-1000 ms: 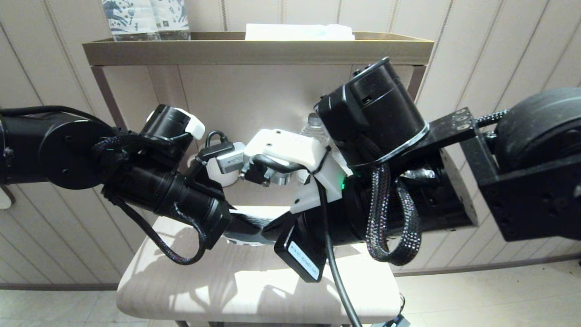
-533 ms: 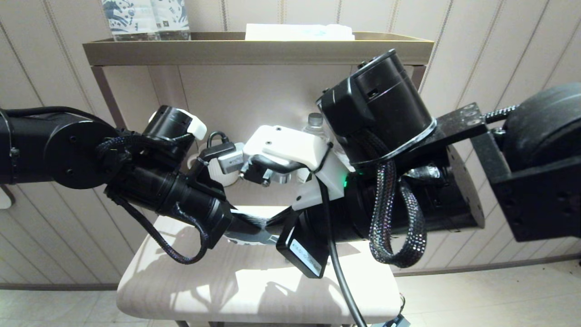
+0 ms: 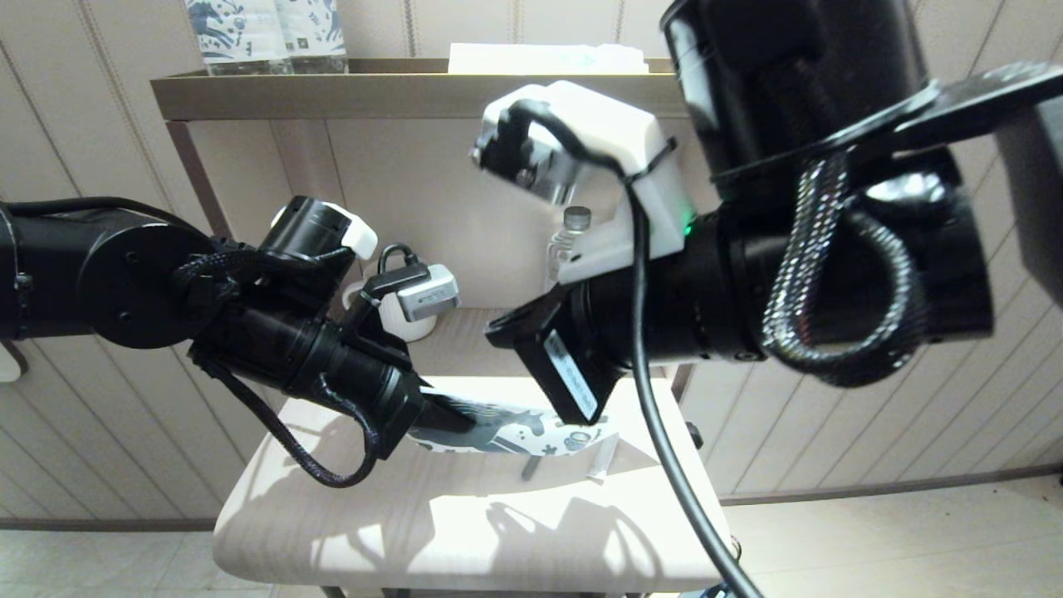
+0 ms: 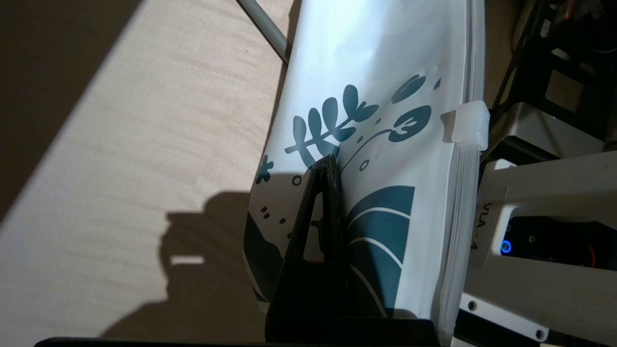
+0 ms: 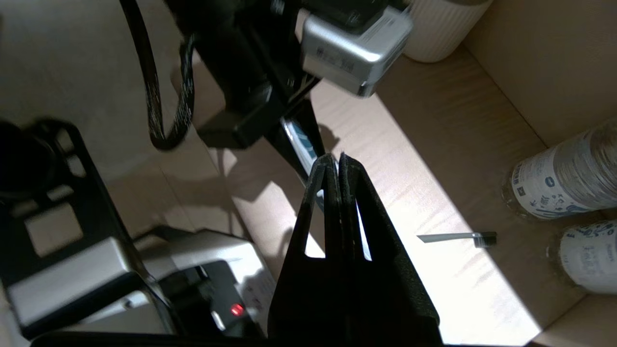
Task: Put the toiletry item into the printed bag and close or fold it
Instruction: Open the storage bag
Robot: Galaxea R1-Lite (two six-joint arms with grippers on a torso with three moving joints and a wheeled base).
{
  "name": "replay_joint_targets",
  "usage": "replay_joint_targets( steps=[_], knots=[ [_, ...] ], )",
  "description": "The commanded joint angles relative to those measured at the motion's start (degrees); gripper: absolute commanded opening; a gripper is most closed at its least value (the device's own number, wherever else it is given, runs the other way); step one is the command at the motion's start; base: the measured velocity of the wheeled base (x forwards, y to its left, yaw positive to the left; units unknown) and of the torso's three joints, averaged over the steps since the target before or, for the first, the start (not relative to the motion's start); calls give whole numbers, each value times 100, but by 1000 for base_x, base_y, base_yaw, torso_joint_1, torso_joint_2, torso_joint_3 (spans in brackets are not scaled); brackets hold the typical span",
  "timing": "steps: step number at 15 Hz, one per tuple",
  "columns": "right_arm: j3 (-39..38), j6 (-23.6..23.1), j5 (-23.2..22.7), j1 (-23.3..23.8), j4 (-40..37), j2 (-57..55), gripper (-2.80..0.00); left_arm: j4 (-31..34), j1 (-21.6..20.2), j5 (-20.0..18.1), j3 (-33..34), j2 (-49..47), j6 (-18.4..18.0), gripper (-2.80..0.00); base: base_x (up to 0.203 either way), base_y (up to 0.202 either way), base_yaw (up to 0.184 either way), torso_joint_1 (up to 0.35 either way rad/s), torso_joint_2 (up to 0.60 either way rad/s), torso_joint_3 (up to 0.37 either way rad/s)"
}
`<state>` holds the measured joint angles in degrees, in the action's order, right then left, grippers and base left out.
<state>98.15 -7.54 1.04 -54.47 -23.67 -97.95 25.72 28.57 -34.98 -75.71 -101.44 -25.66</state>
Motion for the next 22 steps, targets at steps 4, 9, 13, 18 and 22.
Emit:
replay_joint_targets(
  steps=[4, 9, 13, 18, 22],
  knots=[
    [67, 1647, -38, 158, -13, 204, 0, 47, 8, -8, 3, 19, -9, -280, 0, 0, 0, 0, 0, 0],
    [206, 1510, -356, 394, -785, 273, -280, 56, 8, 9, 3, 45, -9, -280, 0, 0, 0, 0, 0, 0],
    [-463, 916, -356, 409, -730, 235, -280, 56, 1, 0, -8, 28, -9, -280, 0, 0, 0, 0, 0, 0],
    [-745, 244, -341, 411, -102, 41, -280, 47, 8, 0, -58, -43, -9, -280, 0, 0, 0, 0, 0, 0],
    [-790, 198, -332, 384, -128, 57, -280, 47, 8, 0, -58, -60, -9, -280, 0, 0, 0, 0, 0, 0]
  ],
)
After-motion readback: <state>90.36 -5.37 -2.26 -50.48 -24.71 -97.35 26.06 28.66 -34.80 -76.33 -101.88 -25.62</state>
